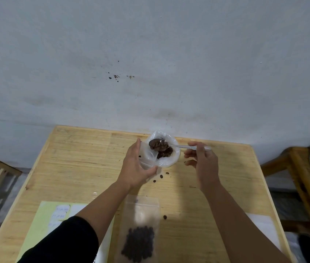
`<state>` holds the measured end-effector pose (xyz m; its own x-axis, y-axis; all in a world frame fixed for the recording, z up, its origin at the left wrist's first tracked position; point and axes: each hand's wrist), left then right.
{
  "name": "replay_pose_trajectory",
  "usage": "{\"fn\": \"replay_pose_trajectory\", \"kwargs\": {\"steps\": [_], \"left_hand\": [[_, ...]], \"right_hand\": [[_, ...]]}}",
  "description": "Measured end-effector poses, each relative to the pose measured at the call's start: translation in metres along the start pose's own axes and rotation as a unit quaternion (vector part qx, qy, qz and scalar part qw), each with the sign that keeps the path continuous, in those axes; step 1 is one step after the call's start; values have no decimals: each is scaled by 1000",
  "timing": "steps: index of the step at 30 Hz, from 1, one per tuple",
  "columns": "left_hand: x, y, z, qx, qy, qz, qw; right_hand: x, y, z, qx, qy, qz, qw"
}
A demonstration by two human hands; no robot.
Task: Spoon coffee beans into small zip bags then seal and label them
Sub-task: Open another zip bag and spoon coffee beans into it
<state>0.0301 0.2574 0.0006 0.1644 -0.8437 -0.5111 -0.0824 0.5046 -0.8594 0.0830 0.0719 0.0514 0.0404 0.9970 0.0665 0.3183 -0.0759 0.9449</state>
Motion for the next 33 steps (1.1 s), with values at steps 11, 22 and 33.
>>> {"fn": "replay_pose_trajectory", "kwargs": {"steps": [11, 22, 33], "left_hand": [[0, -2, 0, -4, -3, -17, 1000], [0, 0, 0, -10, 2, -8, 1000], [0, -1, 2, 1, 1, -2, 1000]], "right_hand": [[1, -25, 9, -73, -99, -149, 981], [13, -51, 11, 156, -92, 19, 983], [6, -1, 2, 42, -36, 44, 997]]}}
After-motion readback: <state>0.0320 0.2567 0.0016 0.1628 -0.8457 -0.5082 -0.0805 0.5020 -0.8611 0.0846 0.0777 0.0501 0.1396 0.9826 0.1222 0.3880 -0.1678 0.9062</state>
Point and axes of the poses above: each hand's wrist, its own z-axis towards the middle knuckle, its own x-axis out of the palm, y = z × x, and after that the axes turned 8 degrees about x, right-handed
